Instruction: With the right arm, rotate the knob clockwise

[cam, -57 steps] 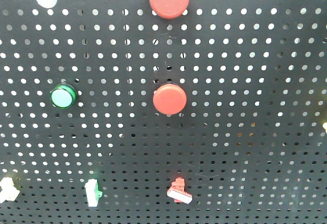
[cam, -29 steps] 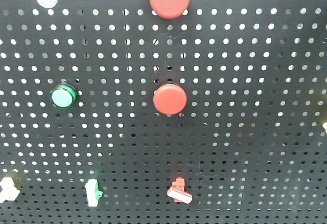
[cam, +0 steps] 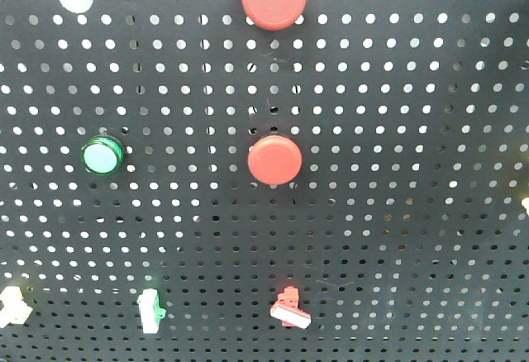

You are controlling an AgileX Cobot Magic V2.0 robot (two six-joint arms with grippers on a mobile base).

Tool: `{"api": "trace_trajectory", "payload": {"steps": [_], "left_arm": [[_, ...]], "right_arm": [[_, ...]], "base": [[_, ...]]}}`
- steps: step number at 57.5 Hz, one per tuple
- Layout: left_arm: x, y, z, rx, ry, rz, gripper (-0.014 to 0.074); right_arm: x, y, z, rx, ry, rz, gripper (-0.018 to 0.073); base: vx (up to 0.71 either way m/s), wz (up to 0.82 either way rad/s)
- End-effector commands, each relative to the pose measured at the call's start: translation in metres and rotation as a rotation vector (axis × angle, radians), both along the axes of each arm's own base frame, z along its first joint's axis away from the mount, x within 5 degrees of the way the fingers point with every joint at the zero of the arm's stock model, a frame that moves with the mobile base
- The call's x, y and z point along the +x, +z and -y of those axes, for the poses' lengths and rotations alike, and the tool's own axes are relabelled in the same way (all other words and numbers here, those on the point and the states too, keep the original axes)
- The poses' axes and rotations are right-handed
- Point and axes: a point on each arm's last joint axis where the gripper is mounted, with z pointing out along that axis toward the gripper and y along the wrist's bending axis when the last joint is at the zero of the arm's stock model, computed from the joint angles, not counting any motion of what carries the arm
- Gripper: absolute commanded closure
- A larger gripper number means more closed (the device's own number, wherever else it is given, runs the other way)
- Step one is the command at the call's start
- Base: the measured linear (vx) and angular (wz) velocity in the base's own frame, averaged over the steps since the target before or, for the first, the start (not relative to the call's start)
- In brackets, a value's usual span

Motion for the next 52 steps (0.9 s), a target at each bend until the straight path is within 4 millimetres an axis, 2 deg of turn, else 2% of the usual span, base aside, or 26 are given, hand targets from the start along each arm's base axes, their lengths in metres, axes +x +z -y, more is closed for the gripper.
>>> {"api": "trace_trajectory", "payload": {"steps": [1,10,20,27,42,46,52], "left_arm": [[0.000,0.003,-0.001,-0.020,0.011,0.068,0.0603],[0.000,0.003,-0.001,-0.020,0.011,0.068,0.0603],[0.000,0.003,-0.001,-0.020,0.011,0.068,0.0603],[0.000,0.003,-0.001,-0.020,0.011,0.068,0.0603],[0.000,0.003,-0.001,-0.020,0.011,0.068,0.0603],[0.000,0.003,-0.001,-0.020,0.011,0.068,0.0603],[0.000,0.003,-0.001,-0.020,0.011,0.068,0.0603]], "right_arm": [[-0.003,0.014,-0.002,0.021,0.028,0.098,0.0568],[-0.003,0.015,0.000,-0.039,-0.003,0.115,0.0559],[-0.003,0.016,0.002,-0.120,-0.045,0.144,0.0503],[-0.003,0.016,0.002,-0.130,-0.050,0.149,0.0419],[-0.009,0.018,0.005,-0.129,-0.054,0.162,0.0165],[-0.017,0.020,0.009,-0.133,-0.066,0.173,0.0122],[-0.032,0.023,0.017,-0.185,-0.104,0.192,0.0109]], "base": [[0.00,0.00],[0.00,0.00],[0.00,0.00],[0.00,0.00],[0.00,0.00],[0.00,0.00],[0.00,0.00]]}}
